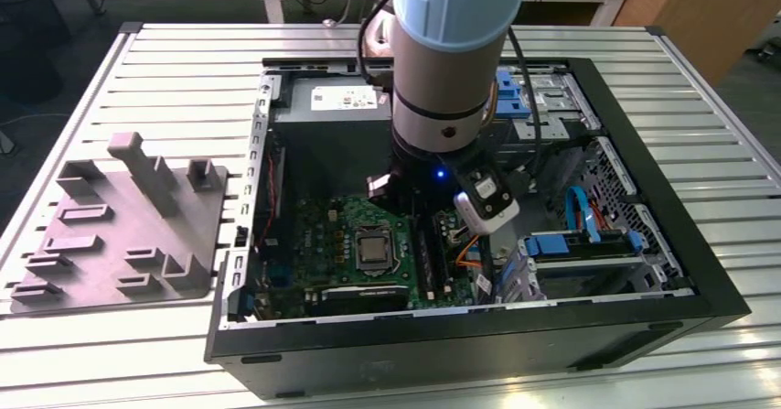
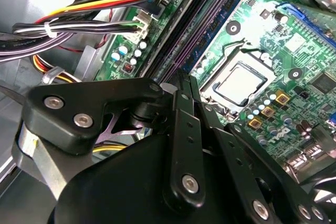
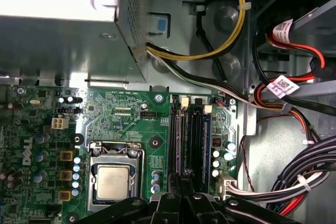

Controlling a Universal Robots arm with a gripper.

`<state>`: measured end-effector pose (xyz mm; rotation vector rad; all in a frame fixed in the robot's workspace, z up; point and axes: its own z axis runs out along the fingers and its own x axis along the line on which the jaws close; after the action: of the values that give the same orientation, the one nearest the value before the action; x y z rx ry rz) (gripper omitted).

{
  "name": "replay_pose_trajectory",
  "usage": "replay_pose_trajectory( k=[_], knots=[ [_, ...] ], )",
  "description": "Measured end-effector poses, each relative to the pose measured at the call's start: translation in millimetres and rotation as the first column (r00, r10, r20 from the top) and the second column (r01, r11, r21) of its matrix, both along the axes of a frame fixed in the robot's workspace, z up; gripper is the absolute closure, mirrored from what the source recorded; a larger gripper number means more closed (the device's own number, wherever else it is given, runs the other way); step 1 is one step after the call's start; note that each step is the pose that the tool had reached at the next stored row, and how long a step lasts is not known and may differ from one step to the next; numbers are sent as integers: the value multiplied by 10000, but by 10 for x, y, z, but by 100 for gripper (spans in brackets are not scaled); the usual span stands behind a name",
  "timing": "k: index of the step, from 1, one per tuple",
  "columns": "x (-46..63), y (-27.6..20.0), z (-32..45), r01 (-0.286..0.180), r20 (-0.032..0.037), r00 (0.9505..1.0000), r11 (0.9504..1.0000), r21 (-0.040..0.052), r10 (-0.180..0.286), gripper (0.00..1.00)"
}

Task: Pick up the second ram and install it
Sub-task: 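Insert the second ram into the second slot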

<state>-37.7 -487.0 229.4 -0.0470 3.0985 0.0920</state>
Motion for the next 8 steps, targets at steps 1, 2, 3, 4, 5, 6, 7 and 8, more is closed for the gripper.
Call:
replay_pose_trajectory(
  k=[1,2,3,4,5,6,7,8],
  knots=[
    [0,-2,-1,0,0,10000,10000,1,0,89],
    [0,-4,-1,-1,0,10000,10000,1,1,89],
    [0,-4,-2,0,1,10000,10000,1,0,89],
    [0,-5,-3,0,0,10000,10000,1,0,89],
    [0,-7,-4,0,0,10000,10000,0,0,89],
    [0,-9,-6,0,0,10000,10000,1,0,89],
    [0,-11,-6,0,0,10000,10000,-1,0,89],
    [1,-11,-7,0,-1,10000,10000,-1,0,89]
  ],
)
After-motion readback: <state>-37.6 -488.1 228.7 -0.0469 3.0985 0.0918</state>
